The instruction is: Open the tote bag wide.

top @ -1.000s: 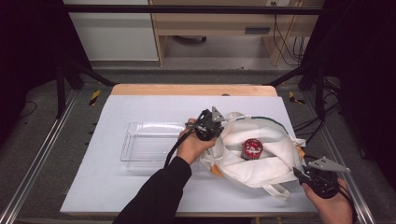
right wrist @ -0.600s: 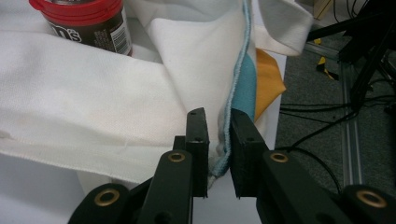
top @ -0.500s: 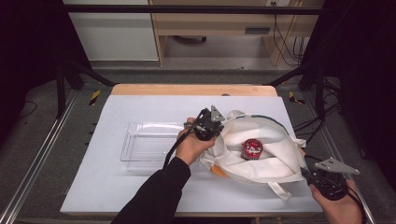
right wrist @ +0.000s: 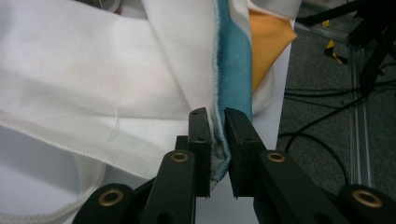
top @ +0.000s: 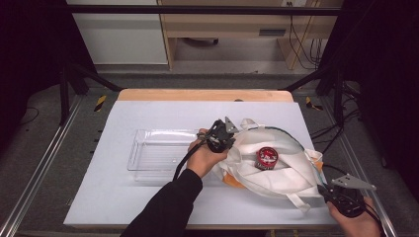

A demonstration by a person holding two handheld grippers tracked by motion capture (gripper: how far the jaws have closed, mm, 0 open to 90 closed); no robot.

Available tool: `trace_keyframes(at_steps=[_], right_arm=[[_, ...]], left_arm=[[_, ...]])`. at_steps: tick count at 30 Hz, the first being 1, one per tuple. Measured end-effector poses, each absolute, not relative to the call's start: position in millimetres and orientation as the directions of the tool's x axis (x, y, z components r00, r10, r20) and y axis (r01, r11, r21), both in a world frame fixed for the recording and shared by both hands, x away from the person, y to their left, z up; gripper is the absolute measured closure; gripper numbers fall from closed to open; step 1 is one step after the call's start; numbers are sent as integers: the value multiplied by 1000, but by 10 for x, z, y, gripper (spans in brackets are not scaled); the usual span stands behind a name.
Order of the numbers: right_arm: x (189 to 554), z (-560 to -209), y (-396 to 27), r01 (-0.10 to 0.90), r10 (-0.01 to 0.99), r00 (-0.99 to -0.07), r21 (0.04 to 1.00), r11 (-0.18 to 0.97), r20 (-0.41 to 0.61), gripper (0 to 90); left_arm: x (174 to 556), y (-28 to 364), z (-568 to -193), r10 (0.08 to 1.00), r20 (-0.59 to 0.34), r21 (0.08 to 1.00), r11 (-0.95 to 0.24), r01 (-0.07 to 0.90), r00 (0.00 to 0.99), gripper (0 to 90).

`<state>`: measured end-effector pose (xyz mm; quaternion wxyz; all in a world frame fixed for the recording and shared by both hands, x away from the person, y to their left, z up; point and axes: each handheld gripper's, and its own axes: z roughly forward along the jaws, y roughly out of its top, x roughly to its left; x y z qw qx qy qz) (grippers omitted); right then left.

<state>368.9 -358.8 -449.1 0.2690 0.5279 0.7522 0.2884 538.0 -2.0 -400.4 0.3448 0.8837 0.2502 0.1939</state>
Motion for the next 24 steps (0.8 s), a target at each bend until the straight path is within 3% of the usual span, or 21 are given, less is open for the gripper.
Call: trace_keyframes(at_steps=[3,8,12,24], right_arm=[[3658,-4430,-3601,609,948,-303,746,269,-95,775],[3615,-4291,-3598,530,939,-323,800,281,-116,584],[3625,-4161,-3553,486,931,-335,820,302,-144,486],[3952,-3810,-3319,415,886,-410,821,393,-217,402]], left_arm=[[5353,-6,-3990,586,167,732,-612,299,793,798],[5260,9,-3924,600,191,771,-581,259,777,636],[5159,32,-3841,602,189,789,-563,245,776,536],[4829,216,-3703,584,173,828,-523,204,793,479]])
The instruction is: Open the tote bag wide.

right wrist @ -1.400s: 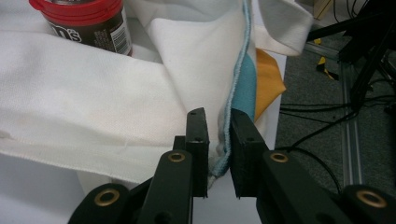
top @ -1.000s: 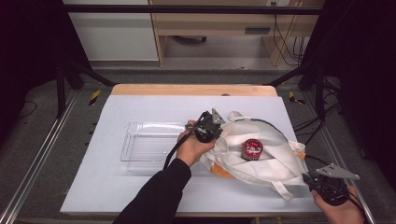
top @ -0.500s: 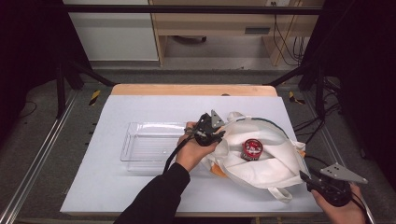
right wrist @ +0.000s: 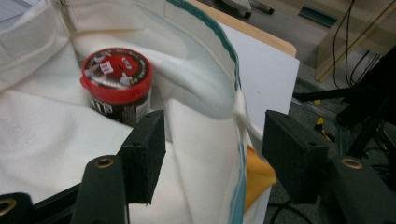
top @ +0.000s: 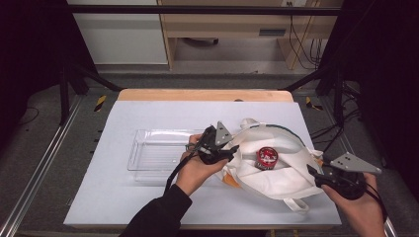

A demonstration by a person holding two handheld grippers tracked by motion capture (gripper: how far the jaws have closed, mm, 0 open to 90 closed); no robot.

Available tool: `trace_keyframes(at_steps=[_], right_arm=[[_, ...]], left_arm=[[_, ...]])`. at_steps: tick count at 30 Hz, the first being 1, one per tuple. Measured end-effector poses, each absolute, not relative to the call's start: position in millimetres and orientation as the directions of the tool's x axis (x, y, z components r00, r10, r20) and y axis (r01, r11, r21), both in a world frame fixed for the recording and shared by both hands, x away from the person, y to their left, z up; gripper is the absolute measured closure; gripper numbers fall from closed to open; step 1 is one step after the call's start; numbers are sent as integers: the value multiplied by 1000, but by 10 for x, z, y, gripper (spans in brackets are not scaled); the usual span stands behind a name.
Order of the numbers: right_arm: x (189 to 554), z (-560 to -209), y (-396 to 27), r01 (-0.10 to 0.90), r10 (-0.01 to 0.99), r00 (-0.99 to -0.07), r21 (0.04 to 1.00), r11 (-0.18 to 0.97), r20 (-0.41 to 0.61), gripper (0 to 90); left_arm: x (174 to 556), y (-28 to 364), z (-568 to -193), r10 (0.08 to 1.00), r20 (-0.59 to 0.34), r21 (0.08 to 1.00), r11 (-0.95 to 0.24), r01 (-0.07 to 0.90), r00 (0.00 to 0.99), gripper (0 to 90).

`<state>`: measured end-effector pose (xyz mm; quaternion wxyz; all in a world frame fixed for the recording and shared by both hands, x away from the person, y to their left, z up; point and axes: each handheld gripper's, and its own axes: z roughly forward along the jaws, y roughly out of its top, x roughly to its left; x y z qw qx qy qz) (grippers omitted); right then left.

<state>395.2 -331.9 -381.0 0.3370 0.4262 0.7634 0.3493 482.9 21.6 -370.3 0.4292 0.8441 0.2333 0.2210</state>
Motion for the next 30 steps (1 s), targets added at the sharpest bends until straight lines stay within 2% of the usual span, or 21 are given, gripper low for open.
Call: trace_keyframes(at_steps=[5,12,18,26,30], right_arm=[[4147,-3767,-3261,416,873,-431,808,416,-228,406],[4471,-3755,-3231,433,866,-447,792,430,-226,486],[4673,-3760,-3185,425,857,-461,790,442,-231,504],[4938,-3837,-3183,456,853,-471,766,454,-225,530],[5061,-3906,-3200,482,851,-477,743,464,-221,561]], left_arm=[[4690,251,-3770,567,157,827,-523,205,809,469],[4533,218,-3874,540,138,825,-527,205,830,455],[4497,129,-3973,514,125,817,-538,205,849,450],[4456,-28,-4150,488,140,775,-596,212,861,446],[4437,-27,-4208,494,159,771,-602,205,855,471]])
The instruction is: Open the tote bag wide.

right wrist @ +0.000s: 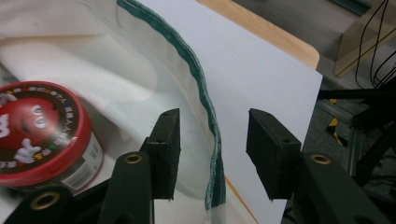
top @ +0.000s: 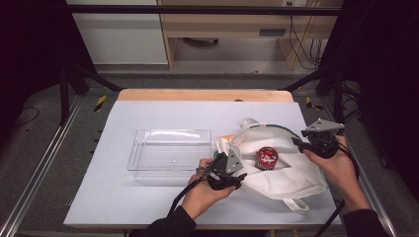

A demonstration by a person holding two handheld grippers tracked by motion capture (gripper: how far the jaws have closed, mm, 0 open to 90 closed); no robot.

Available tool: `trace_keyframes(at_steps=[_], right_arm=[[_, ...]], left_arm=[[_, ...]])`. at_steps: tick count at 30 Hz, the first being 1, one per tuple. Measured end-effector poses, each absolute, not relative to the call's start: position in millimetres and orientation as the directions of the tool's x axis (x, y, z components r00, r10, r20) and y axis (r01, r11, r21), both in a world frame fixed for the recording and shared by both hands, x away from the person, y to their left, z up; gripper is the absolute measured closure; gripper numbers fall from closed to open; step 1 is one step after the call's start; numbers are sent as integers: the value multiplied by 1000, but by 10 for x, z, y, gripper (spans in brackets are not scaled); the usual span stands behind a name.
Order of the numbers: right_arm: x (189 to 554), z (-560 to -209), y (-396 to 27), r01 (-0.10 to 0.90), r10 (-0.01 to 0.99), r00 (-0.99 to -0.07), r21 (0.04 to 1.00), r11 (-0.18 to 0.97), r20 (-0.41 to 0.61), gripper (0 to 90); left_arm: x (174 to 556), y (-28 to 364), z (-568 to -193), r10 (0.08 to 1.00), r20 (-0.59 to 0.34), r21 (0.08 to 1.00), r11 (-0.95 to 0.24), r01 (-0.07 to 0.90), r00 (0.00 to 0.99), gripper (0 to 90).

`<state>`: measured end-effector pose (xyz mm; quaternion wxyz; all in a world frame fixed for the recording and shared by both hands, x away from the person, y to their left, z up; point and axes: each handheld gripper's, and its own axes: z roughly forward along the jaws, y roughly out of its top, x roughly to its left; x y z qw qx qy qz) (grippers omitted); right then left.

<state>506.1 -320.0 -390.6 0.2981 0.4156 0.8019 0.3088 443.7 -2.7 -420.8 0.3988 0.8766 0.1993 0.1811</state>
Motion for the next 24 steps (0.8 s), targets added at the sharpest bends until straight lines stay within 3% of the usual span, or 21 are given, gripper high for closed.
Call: trace_keyframes(at_steps=[3,8,10,16,24], right_arm=[[5129,-3967,-3204,508,849,-486,723,468,-209,596],[5197,-4071,-3190,541,842,-517,702,463,-157,762],[5194,-4079,-3173,538,834,-528,696,475,-161,784],[5132,-4077,-3148,521,821,-551,706,480,-151,754],[5100,-4180,-3045,501,792,-585,689,524,-176,602]], left_arm=[[4436,-4,-4252,496,153,768,-604,212,855,501],[4445,34,-4321,495,124,765,-600,235,860,575],[4450,42,-4328,493,119,766,-598,236,862,609],[4468,28,-4326,493,118,766,-598,237,862,675],[4495,23,-4317,497,108,771,-589,243,861,754]])
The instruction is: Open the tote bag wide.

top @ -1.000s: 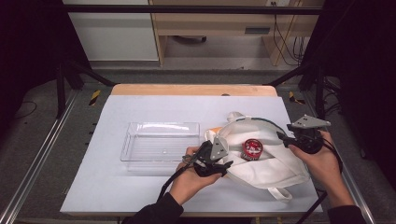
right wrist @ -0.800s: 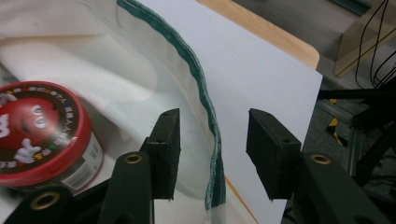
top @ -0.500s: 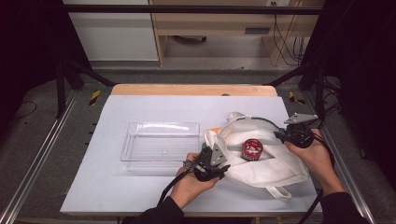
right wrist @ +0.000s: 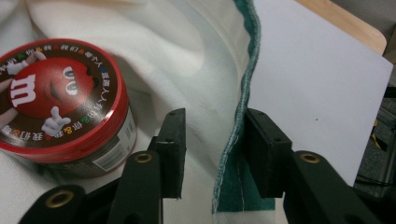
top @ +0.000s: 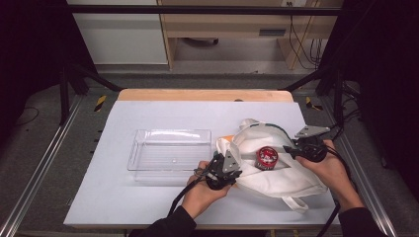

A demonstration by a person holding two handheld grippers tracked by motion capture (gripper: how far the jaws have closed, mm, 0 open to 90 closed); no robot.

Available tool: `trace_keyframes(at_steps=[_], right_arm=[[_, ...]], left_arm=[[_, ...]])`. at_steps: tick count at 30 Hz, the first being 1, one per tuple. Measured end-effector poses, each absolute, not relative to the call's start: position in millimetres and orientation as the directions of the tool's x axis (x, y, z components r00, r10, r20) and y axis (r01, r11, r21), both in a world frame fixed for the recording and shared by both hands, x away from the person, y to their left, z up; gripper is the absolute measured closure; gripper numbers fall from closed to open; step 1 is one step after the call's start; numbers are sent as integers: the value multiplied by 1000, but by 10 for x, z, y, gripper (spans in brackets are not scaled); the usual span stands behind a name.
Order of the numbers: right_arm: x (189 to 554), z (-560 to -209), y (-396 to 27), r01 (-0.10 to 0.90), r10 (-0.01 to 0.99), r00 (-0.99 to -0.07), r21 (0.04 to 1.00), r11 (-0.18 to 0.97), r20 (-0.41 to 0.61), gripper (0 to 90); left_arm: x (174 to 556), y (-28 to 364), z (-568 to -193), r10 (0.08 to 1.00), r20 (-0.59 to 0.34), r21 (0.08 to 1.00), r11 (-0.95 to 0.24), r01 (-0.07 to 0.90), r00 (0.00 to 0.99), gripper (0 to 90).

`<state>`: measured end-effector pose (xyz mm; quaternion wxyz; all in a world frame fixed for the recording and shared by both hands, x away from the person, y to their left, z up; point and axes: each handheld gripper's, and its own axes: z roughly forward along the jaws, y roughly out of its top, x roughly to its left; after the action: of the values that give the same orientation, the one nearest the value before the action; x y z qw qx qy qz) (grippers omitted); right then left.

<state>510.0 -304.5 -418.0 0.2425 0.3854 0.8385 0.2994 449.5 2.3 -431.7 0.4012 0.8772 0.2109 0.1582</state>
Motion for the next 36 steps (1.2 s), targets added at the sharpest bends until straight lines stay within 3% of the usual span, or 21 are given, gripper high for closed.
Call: trace_keyframes(at_steps=[6,12,19,22,24,36], right_arm=[[5142,-4279,-2960,506,779,-591,657,559,-208,559],[5167,-4351,-2933,515,780,-572,630,581,-252,727],[5160,-4382,-2908,507,765,-590,618,601,-260,716],[5157,-4386,-2906,501,761,-588,615,609,-275,831],[5167,-4384,-2903,502,761,-584,612,611,-281,852],[5372,-4380,-3054,611,873,-466,661,435,-143,864]], left_arm=[[4497,20,-4313,498,104,774,-584,244,861,758],[4488,31,-4299,495,103,773,-586,244,862,768],[4489,25,-4303,492,105,773,-587,240,864,771],[4475,21,-4299,496,111,776,-585,237,861,787],[4464,24,-4296,497,112,777,-584,236,861,804],[4416,105,-4343,473,130,753,-619,224,871,833]])
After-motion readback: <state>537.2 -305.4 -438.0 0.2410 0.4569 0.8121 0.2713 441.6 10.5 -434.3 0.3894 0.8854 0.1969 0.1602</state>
